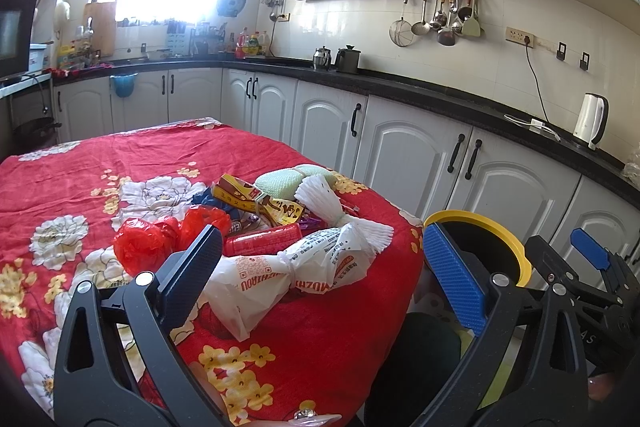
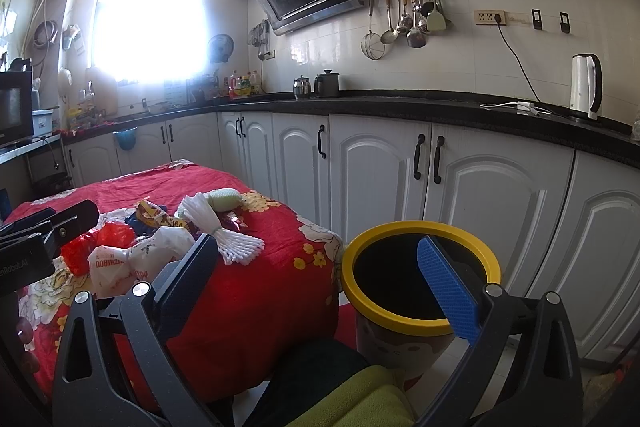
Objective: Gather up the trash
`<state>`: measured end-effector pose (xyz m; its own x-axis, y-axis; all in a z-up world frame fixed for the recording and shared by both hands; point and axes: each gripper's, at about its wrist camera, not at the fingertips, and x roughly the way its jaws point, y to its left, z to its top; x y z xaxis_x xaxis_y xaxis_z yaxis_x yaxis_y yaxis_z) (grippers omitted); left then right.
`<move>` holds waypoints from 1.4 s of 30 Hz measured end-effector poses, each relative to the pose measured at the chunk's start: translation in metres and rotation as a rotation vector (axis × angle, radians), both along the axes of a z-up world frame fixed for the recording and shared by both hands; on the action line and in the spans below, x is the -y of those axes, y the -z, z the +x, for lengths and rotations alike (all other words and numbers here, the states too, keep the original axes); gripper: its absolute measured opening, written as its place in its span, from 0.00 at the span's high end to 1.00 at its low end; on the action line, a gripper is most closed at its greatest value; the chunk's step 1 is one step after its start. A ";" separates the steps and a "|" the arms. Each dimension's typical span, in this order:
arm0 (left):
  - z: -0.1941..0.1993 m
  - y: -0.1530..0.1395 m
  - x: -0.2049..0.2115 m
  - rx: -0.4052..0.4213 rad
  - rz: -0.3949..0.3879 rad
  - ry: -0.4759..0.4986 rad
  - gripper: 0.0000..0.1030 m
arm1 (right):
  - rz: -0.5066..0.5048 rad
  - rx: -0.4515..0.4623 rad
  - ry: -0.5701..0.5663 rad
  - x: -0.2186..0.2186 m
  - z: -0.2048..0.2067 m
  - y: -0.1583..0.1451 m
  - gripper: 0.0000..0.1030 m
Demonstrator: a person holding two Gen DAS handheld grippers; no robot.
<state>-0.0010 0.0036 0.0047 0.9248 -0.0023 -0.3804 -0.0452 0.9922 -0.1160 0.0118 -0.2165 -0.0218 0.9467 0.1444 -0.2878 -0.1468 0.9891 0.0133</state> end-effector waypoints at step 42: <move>0.067 0.052 -0.168 -0.258 -0.230 -0.276 0.10 | 0.136 -0.416 -0.412 -0.123 0.124 0.038 0.07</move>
